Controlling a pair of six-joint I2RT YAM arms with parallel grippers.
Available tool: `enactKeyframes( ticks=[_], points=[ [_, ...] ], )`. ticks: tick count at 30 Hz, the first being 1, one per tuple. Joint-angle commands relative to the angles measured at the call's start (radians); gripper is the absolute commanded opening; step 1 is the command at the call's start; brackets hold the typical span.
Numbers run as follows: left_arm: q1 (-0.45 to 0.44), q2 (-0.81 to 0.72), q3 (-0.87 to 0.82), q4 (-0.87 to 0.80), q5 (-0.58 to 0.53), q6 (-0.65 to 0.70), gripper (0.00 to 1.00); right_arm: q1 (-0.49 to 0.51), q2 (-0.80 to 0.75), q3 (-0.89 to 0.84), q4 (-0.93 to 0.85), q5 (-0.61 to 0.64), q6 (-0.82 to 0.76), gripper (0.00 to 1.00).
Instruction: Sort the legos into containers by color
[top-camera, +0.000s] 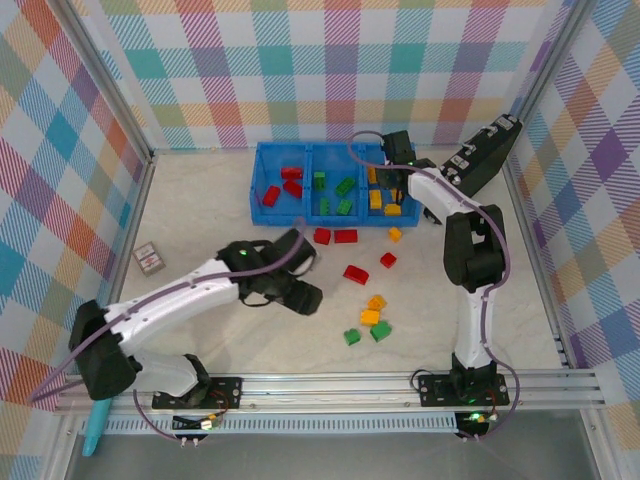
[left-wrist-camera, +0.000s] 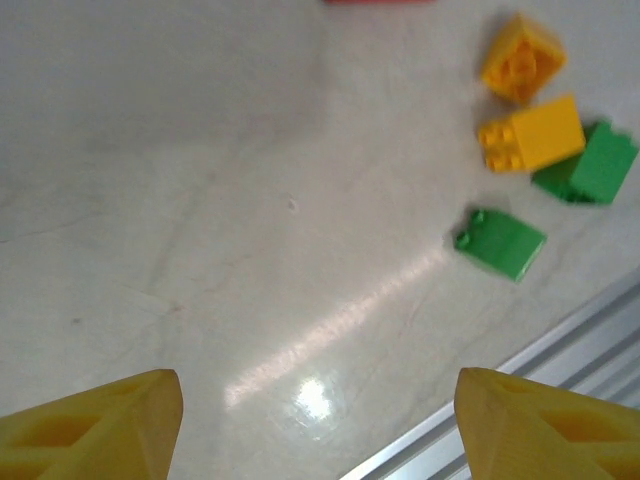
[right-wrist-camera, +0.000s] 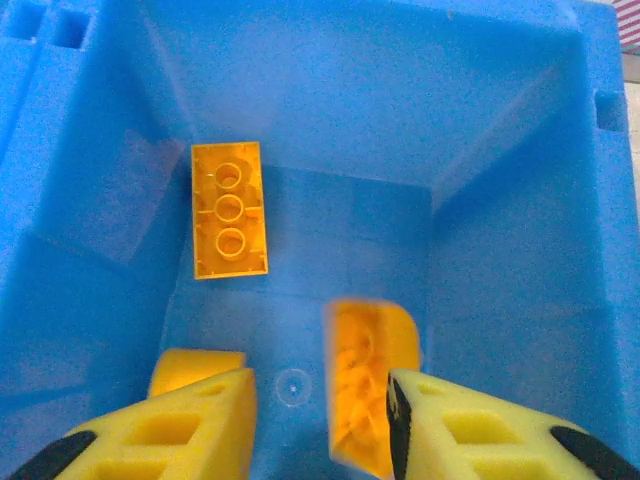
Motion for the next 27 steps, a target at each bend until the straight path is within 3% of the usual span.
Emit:
enactKeyframes(
  ticks=[1, 10, 27],
  points=[
    [-0.073, 0.042, -0.005, 0.026, -0.014, 0.05, 0.73, -0.001, 0.007, 0.024, 0.015, -0.027, 0.011, 0.42],
    [-0.207, 0.167, -0.015, 0.214, 0.024, 0.108, 0.72, -0.002, -0.031, 0.018, 0.006, -0.074, 0.02, 0.45],
    [-0.297, 0.341, -0.039, 0.392, 0.053, 0.18, 0.69, -0.003, -0.311, -0.153, -0.053, -0.082, 0.037, 0.55]
  ],
)
